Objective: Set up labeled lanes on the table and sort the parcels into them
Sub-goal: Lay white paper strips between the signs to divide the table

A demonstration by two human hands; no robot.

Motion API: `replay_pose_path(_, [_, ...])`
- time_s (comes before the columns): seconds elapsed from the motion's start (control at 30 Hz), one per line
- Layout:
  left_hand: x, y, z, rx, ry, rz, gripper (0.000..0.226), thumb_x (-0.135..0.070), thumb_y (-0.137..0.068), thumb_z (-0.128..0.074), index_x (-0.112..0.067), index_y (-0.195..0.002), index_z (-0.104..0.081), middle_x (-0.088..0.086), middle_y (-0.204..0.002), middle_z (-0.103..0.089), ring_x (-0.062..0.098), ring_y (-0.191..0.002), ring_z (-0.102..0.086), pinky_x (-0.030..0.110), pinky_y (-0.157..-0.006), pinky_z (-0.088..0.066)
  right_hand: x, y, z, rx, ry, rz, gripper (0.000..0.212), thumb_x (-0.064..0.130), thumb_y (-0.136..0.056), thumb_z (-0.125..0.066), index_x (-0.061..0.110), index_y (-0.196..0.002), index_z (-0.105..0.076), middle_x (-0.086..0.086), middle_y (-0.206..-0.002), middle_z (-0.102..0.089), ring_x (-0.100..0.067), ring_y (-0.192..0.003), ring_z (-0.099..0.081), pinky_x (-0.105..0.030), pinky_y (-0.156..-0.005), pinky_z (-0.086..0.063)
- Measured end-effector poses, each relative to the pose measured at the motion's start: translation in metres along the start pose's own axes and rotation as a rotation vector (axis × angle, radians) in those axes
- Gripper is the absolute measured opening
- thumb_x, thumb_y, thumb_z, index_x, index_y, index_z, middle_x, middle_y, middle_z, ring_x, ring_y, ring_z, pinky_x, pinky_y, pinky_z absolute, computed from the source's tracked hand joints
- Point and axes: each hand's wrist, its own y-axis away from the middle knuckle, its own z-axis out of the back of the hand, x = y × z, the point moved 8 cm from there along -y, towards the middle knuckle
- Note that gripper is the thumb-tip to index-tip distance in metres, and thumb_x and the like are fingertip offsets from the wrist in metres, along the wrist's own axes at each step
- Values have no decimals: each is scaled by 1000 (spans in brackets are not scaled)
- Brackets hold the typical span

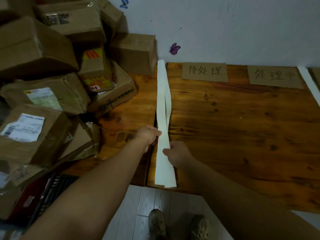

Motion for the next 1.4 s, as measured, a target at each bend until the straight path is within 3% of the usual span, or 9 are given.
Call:
replay_pose_path(0.13, [-2, 0, -1, 10, -24, -14, 18, -19, -90, -61, -12, -107, -58, 2, -98, -56, 18, -90, -50, 30, -75, -41, 4, 5, 6, -90, 83, 18, 26, 21, -95, -57, 15, -120, -54, 1, -113, -57, -14, -95, -56, -16, -65, -46])
replay_pose_path(0.3, [-11, 5, -4, 78, 32, -35, 17, -20, -93, -53, -12, -107, -54, 2, -97, -55, 17, -90, -51, 31, -77, -41, 11, 15, 23, -283, 216, 62, 17, 28, -95, -55, 16, -108, -56, 3, -106, -51, -12, -98, -52, -21, -78, -43])
replay_pose_path(0.4, [-18, 16, -15, 244, 245, 4, 18, -19, -95, -50, -9, -110, -52, 7, -88, -59, 18, -81, -57, 29, -72, -50, 16, 24, 27, -250, 130, 73, 22, 22, -98, -50, 16, -119, -53, 2, -111, -55, -9, -94, -50, -18, -70, -41])
replay_pose_path(0.47, [-28, 22, -23, 335, 332, 18, 16, -19, -95, -50, -12, -109, -49, 9, -97, -64, 19, -87, -62, 30, -72, -52, 19, 33, 31, -215, 86, 84, 28, 20, -98, -49, 18, -126, -49, 2, -120, -56, -11, -99, -52, -22, -76, -44])
replay_pose_path(0.63, [-72, 27, -37, 326, 429, -31, 21, -11, -96, -49, -10, -116, -46, 12, -98, -63, 22, -89, -63, 36, -70, -53, 6, 65, 66, -279, 81, 66, 28, 20, -98, -48, 20, -126, -49, 1, -126, -55, -17, -111, -55, -32, -92, -47])
replay_pose_path(0.8, [-129, 40, -73, 335, 436, -136, 14, -4, -95, -48, -9, -108, -49, 15, -104, -62, 26, -95, -61, 39, -77, -53, -31, 92, 116, -283, 80, 33, 30, 23, -99, -47, 20, -128, -47, 0, -125, -53, -14, -98, -52, -29, -82, -48])
replay_pose_path(0.93, [-182, 58, -122, 338, 367, -267, 31, -4, -95, -48, -8, -125, -45, 16, -112, -61, 27, -95, -61, 36, -70, -51, -65, 107, 165, -314, 53, 1, 30, 23, -98, -48, 21, -128, -47, 1, -126, -53, -11, -98, -50, -28, -85, -46])
replay_pose_path(1.2, [-251, 73, -241, 349, 131, -412, 38, -2, -92, -53, -8, -129, -51, 11, -117, -61, 25, -99, -61, 40, -88, -52, -122, 113, 255, -320, 53, -24, 43, 21, -98, -49, 23, -140, -39, 3, -137, -50, -15, -120, -52, -29, -98, -44])
replay_pose_path(1.4, [-247, 34, -302, 276, -200, -446, 49, -5, -90, -58, -10, -136, -46, 12, -127, -57, 27, -107, -59, 36, -86, -52, -154, 98, 283, -285, -19, -84, 56, 18, -99, -48, 37, -146, -25, 6, -128, -52, -6, -95, -56, -20, -81, -49])
